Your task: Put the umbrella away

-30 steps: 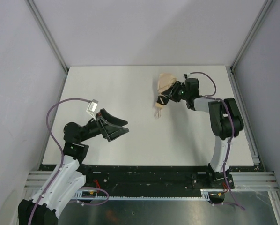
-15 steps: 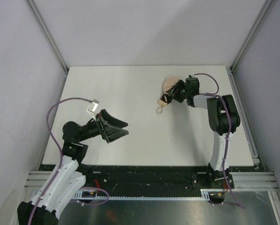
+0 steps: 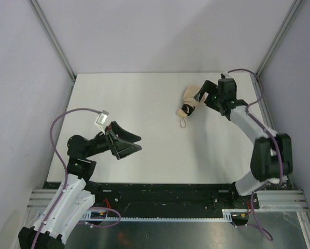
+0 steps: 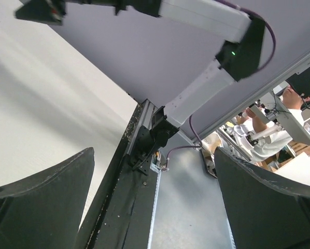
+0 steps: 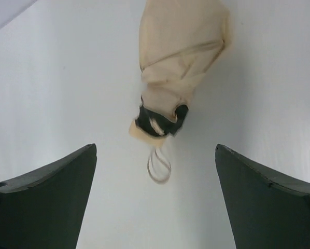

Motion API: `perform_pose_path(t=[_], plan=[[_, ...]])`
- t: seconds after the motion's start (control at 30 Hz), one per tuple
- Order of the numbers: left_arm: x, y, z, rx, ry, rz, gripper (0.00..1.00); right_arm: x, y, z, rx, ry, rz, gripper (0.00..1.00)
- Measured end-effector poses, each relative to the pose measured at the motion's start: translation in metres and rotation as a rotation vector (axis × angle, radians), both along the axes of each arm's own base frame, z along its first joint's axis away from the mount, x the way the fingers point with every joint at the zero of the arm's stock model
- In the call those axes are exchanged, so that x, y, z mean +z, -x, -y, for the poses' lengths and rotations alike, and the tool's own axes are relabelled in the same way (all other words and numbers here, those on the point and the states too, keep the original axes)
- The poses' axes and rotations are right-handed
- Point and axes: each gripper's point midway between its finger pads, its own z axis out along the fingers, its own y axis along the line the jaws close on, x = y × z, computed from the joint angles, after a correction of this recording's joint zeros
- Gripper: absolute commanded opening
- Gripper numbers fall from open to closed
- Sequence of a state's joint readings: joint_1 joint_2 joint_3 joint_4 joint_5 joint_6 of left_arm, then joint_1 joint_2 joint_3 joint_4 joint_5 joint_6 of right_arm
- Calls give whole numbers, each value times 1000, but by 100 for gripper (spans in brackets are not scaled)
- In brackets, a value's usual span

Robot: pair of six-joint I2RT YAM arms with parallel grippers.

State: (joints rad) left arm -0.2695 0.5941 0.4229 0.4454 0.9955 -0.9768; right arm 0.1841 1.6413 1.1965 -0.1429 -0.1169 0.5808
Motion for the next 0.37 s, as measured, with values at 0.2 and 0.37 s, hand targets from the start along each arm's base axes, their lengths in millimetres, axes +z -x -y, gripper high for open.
perform_pose_path(t=[0.2, 0.37], plan=[[4, -1, -2, 33, 12, 8, 99, 50, 107, -15, 54, 209, 73, 99], [12, -6, -5, 88, 33, 23, 99, 89, 193, -23, 151, 259, 226, 99]])
